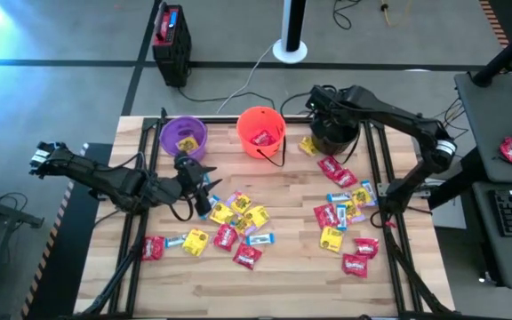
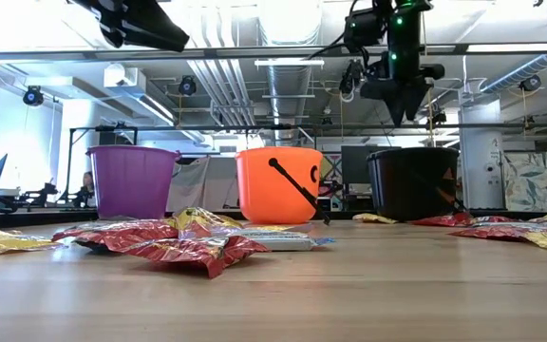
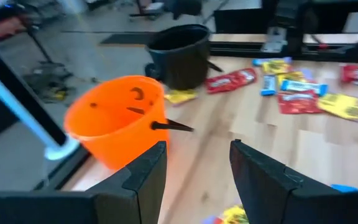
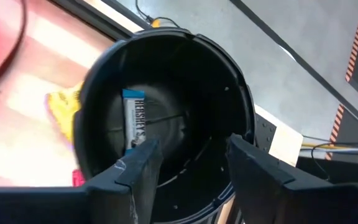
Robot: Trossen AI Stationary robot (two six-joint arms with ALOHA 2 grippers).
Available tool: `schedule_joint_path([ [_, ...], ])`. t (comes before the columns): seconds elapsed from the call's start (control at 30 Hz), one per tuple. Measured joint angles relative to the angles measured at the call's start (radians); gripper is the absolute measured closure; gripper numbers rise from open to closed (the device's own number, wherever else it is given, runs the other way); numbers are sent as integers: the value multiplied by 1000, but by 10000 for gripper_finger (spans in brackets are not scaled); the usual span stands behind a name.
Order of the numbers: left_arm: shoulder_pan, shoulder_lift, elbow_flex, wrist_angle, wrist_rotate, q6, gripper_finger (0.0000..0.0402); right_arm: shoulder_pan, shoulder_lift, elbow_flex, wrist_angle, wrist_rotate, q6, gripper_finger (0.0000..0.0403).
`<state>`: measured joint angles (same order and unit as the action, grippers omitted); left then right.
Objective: Sort candy by brand, put in halloween buckets
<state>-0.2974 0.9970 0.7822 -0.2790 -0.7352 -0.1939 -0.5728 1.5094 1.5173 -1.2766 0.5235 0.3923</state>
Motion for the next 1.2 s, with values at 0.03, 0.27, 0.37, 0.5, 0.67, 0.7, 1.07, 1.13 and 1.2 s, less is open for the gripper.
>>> schedule_joint_path([
  [0.03,0,0,0,0,22,-3,240,10,-3,0,1,0,0,231],
  [0.27,0,0,-9,-13,199,-54,240,129,-33,0,12,0,6,230],
  [0.37,0,0,-11,-53,255,-117,240,206,-50,-3,36,0,7,232],
  [0.5,0,0,-11,-122,299,-240,240,329,-88,-26,94,2,-14,231],
  [0.67,-4,14,-11,-188,368,-389,240,492,-132,-109,217,1,-26,230],
  [0.7,-5,22,-11,-193,382,-405,240,523,-141,-129,240,0,-26,230],
  [1.07,-10,215,-11,-185,446,-401,240,802,-186,-297,449,-8,-26,229],
  [1.13,-8,253,-11,-181,423,-393,240,823,-185,-310,497,-8,-26,229],
  [1.2,0,288,-11,-161,387,-393,240,835,-184,-321,538,-8,-27,229],
])
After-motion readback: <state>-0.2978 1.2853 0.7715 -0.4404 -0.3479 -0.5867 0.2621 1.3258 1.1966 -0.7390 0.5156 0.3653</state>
